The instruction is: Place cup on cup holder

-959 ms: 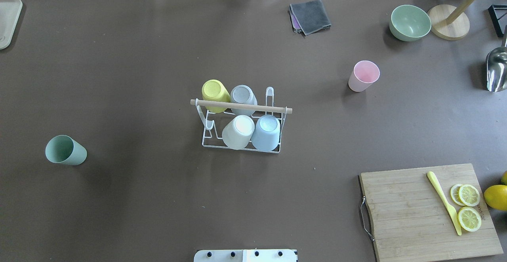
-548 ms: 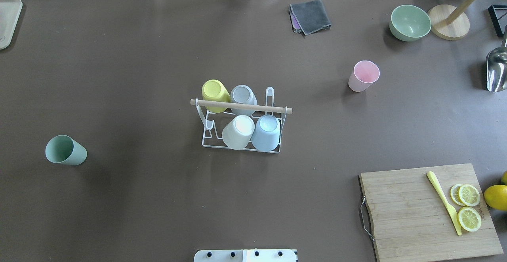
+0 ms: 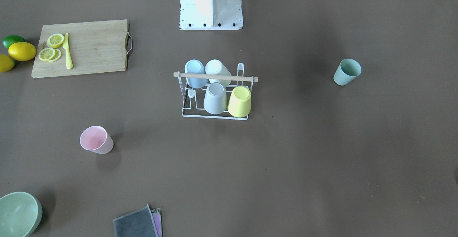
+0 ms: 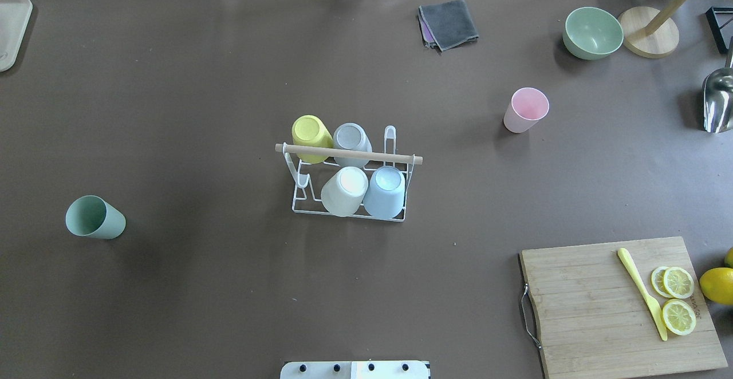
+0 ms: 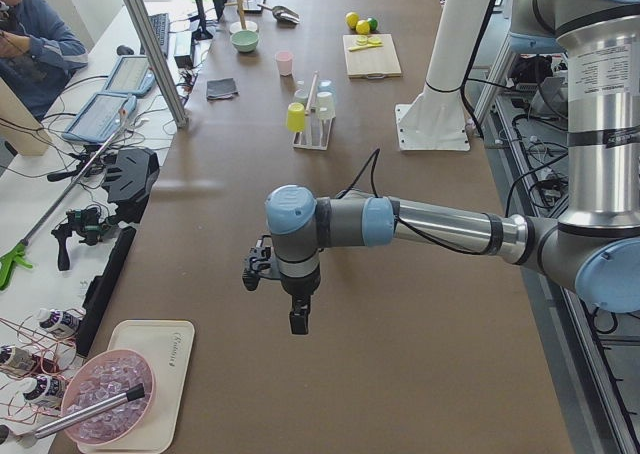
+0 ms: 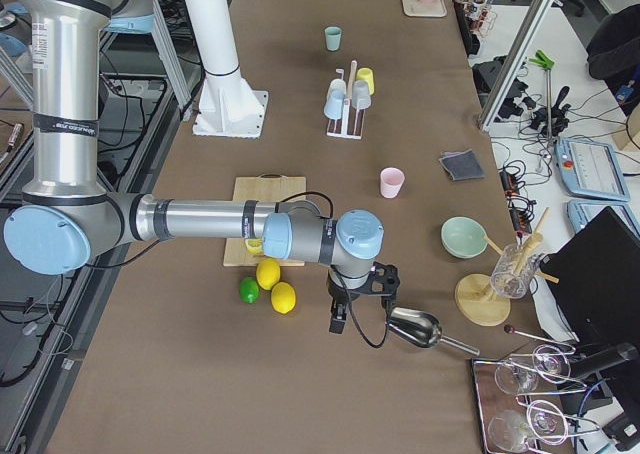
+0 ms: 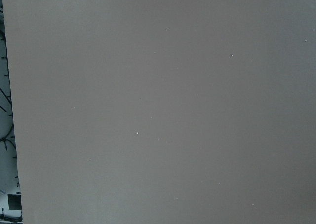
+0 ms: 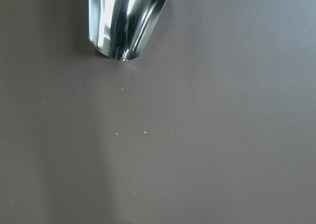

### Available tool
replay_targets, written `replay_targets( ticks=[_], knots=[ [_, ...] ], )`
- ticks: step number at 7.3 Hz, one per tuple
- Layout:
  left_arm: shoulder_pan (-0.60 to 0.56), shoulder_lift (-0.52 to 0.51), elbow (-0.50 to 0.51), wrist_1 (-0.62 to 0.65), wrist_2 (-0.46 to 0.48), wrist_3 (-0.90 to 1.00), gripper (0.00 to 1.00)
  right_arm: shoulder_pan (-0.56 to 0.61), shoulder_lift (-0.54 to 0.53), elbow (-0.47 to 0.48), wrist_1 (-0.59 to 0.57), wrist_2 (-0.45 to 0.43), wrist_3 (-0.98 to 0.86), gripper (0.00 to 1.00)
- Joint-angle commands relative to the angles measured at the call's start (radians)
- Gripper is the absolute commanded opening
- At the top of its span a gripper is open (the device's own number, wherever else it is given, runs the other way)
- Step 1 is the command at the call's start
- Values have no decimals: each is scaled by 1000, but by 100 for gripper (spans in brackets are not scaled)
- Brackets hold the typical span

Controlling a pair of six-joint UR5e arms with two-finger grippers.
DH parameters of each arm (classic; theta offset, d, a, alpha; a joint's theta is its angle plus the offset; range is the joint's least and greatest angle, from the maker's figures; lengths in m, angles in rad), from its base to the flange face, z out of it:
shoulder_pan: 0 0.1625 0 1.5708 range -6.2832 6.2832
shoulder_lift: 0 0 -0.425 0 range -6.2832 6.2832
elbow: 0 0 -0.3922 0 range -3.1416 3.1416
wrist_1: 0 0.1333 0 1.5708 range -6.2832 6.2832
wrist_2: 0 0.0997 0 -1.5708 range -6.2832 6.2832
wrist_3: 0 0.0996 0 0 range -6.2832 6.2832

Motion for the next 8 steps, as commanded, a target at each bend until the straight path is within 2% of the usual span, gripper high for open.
replay_targets(
  ticks=[1,2,3,4,5,8],
  knots=[
    [23,-219,114,155,-85,0,98,0,12,-3,-1,1,0,100],
    [52,-299,216,169,-116,1,98,0,13,-3,-1,1,0,100],
    [98,-309,261,169,-156,0,98,0,15,-1,-1,2,0,100],
    [120,-373,330,192,-153,-2,98,0,21,-1,-1,4,0,100],
    [151,-471,413,279,-155,1,98,0,33,-1,-1,4,0,100],
    [331,-566,447,445,-147,3,98,0,47,1,-1,4,-8,100]
  ],
)
